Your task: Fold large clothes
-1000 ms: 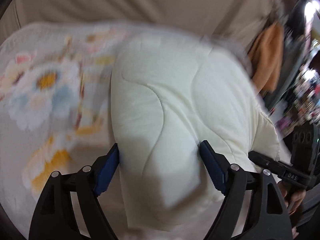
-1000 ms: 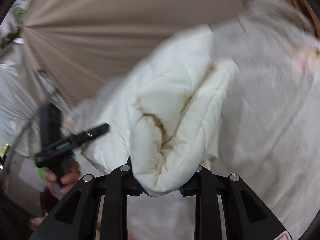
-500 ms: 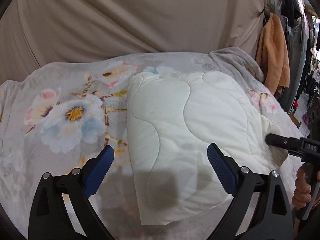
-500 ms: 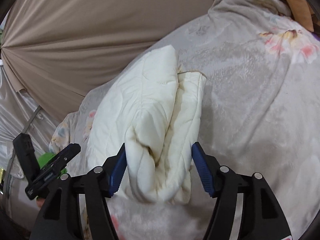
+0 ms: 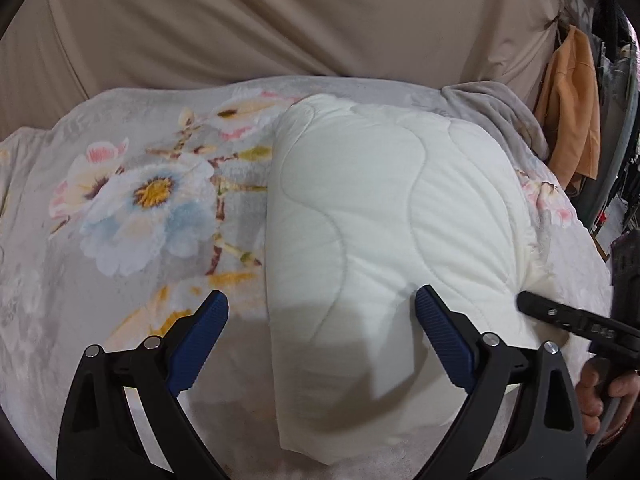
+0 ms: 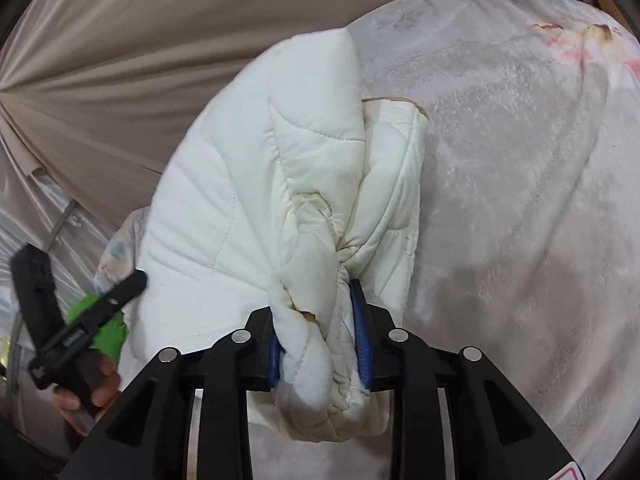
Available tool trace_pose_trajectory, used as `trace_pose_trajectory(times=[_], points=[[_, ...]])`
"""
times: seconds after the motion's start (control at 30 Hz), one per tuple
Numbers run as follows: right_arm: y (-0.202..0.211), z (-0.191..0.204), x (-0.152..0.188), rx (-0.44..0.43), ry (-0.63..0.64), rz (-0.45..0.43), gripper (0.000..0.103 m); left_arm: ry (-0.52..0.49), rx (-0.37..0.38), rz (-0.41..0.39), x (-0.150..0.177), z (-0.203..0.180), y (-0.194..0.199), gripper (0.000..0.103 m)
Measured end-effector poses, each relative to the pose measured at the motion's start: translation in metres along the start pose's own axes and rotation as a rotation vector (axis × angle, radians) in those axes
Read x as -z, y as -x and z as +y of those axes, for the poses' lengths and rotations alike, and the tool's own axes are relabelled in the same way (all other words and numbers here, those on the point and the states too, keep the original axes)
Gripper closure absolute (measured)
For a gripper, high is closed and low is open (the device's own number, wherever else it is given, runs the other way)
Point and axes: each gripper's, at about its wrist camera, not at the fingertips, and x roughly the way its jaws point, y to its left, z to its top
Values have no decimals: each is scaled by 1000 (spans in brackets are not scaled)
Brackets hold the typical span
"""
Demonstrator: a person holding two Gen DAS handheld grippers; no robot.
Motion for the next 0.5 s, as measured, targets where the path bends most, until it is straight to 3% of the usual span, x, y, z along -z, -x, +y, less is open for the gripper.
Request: trace_pose_trajectory(times=[0.07, 0.33, 0.5], points=[[11, 5, 0, 34, 1, -15, 56, 12, 10, 8, 0, 2, -2, 10], [13, 8, 6, 121, -41, 11, 37, 75, 47, 41, -3, 11, -9, 5], [-13, 0, 5, 41, -110, 89, 30, 87, 71, 64, -6, 17, -17, 5]])
